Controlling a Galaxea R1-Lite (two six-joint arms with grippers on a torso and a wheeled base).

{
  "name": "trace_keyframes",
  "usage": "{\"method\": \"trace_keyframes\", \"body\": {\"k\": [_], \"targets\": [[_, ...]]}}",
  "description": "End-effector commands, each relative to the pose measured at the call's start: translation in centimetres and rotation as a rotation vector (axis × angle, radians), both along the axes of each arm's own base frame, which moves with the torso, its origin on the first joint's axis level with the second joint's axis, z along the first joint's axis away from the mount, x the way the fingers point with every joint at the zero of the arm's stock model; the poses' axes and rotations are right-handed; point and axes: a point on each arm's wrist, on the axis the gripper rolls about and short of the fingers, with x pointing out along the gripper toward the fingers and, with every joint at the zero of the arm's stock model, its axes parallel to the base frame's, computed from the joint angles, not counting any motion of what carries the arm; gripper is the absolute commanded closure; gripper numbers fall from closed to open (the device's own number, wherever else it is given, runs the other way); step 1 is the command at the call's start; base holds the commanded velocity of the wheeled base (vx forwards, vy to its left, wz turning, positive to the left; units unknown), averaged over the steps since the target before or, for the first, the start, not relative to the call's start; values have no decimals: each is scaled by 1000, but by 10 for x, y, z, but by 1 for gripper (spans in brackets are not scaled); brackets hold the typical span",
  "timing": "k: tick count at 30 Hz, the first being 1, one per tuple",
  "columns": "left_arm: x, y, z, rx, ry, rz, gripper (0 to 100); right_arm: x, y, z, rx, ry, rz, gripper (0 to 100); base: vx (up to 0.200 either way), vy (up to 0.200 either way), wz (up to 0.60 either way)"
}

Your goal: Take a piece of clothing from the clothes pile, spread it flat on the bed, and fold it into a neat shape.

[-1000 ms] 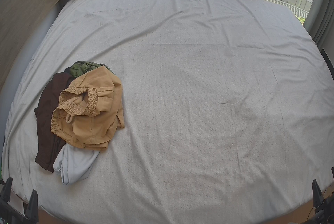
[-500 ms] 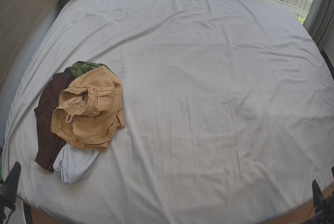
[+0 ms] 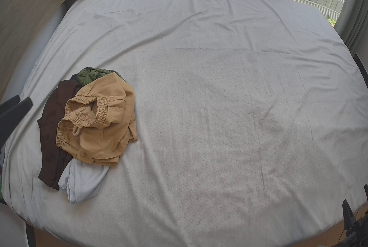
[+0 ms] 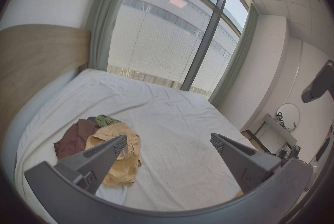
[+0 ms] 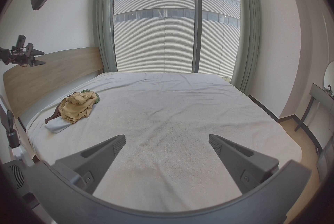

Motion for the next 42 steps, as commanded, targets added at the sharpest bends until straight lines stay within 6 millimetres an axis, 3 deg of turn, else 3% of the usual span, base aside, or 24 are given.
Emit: {"method": "trace_keyframes", "body": {"k": [1, 7, 19, 23, 42], "targets": [[54, -14, -13, 37, 175, -47, 0, 1, 0, -5, -2, 17, 5, 0, 0, 0, 0], [99, -23, -32, 30, 185, -34, 0, 2, 0, -5, 1, 23, 8, 0, 0, 0, 0], [116, -22, -41, -2, 165, -17, 0, 2, 0, -5, 6, 23, 8, 0, 0, 0, 0], [136, -16, -47, -39, 219, 19, 0, 2, 0, -5, 6, 23, 8, 0, 0, 0, 0], [186, -13, -85, -146, 373, 31, 0, 2, 0, -5, 6, 23, 8, 0, 0, 0, 0]]}}
